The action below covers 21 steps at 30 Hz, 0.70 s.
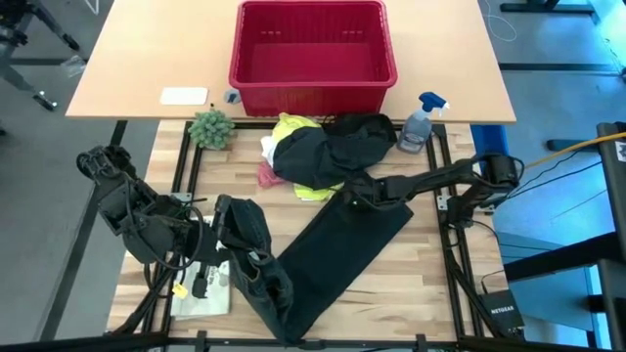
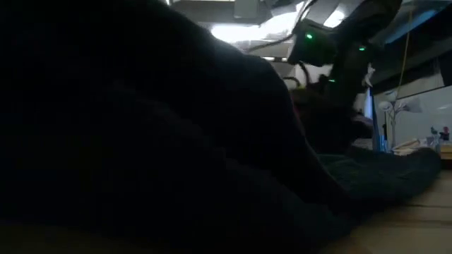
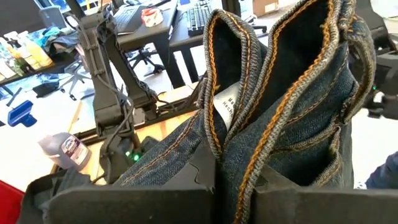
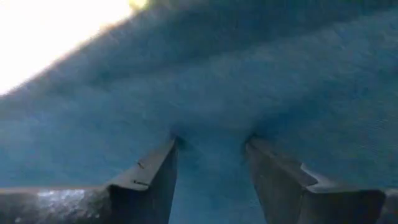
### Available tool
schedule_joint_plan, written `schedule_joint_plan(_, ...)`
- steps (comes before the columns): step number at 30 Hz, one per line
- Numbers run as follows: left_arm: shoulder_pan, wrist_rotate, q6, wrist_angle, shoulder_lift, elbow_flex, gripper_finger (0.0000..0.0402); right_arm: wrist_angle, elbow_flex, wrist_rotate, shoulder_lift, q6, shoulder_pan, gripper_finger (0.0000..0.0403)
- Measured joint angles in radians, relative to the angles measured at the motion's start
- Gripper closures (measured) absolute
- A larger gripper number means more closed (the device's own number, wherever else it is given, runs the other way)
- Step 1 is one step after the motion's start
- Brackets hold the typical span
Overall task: Fold laundry
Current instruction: Fold the black jean
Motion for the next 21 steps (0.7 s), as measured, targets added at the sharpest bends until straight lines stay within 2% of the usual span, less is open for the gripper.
schedule_joint_plan(3, 0.001, 0.000, 0.000, 0.000, 0.000, 0.000, 0.0398, 0.115, 0.038, -0.008, 0.038, 0.004, -0.019, 0.0221)
schedule_joint_plan(9, 0.002, 0.000, -0.003, 0.000, 0.000, 0.000, 0.0398, 0.170, 0.119, -0.064, 0.141, 0.002, -0.028, 0.0221)
schedule_joint_plan(12, 0.008, 0.004, -0.001, 0.000, 0.000, 0.000, 0.0398, 0.186, 0.135, 0.001, 0.122, -0.016, 0.000, 0.0221)
schedule_joint_plan(17, 0.055, 0.063, 0.000, 0.002, 0.004, 0.000, 0.0399, 0.061, 0.142, 0.126, 0.012, -0.054, 0.023, 0.0221)
schedule_joint_plan(21, 0.078, 0.078, 0.019, 0.005, 0.009, -0.001, 0.0399, -0.126, 0.141, 0.139, -0.037, -0.070, 0.022, 0.0221)
